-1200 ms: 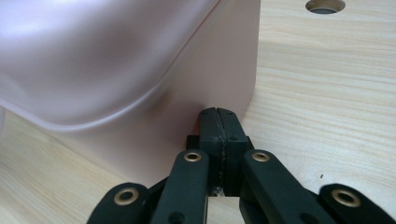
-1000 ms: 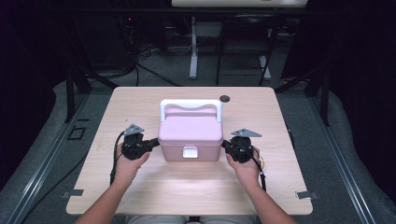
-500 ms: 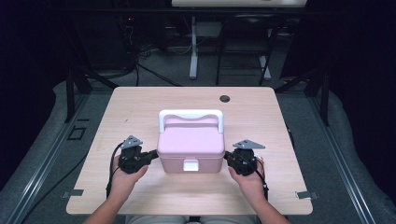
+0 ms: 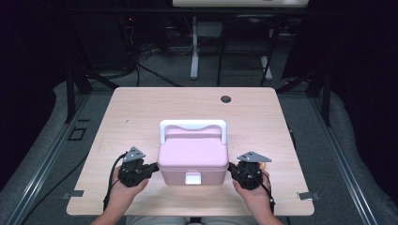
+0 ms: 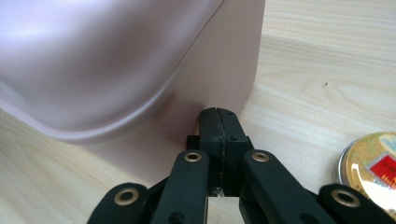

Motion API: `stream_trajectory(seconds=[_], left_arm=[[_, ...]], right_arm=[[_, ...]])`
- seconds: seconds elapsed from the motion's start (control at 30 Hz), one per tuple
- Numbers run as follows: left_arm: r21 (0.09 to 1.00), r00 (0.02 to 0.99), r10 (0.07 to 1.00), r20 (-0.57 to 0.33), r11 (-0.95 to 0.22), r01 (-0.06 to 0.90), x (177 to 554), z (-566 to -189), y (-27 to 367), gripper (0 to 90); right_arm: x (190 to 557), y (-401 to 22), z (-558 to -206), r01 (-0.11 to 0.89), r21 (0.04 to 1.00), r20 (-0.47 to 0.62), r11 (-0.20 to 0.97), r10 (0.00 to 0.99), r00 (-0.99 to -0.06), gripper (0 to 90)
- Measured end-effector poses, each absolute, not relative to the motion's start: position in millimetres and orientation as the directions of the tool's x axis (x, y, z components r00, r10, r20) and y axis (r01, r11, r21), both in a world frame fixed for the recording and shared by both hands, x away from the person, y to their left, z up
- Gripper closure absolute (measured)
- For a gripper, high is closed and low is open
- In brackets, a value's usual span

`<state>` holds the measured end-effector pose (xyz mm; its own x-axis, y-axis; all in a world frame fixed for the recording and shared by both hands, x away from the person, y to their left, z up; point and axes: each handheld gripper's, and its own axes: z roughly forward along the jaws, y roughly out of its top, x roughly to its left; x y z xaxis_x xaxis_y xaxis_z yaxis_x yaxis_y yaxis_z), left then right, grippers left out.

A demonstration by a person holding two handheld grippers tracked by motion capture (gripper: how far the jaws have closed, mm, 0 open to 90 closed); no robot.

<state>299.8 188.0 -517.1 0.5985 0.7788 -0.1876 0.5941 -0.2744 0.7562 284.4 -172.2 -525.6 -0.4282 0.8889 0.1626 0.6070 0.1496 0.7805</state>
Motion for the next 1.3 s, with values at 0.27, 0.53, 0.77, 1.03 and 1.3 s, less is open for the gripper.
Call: stream_trajectory(seconds=[0.27, 0.53, 0.77, 1.03, 1.3], left_arm=[[0.758, 0.628, 0.75, -0.207, -0.283, 0.588, 300.7, -518.4, 193.5, 89.7], [0.766, 0.626, 0.747, -0.223, -0.262, 0.587, 309.8, -503.9, 204.6, 75.3], [0.773, 0.631, 0.748, -0.208, -0.27, 0.574, 317.1, -482.1, 210.7, 66.3], [0.797, 0.642, 0.736, -0.214, -0.248, 0.55, 324.5, -456.2, 215.5, 55.3], [0.801, 0.677, 0.706, -0.209, -0.274, 0.533, 333.1, -439.7, 208.4, 49.4]], right_arm=[[276.8, -173.0, -529.4, 0.607, 0.768, 0.128, 0.202, 0.881, -0.455, 89.9], [280.8, -186.4, -518.9, 0.583, 0.789, 0.137, 0.192, 0.871, -0.472, 75.5], [291.7, -194.6, -500.7, 0.57, 0.799, 0.137, 0.193, 0.864, -0.485, 65.6], [303.2, -198.5, -473.8, 0.551, 0.817, 0.157, 0.169, 0.855, -0.494, 59.2], [310.7, -203.2, -448.8, 0.524, 0.841, 0.199, 0.132, 0.826, -0.528, 53.5]])
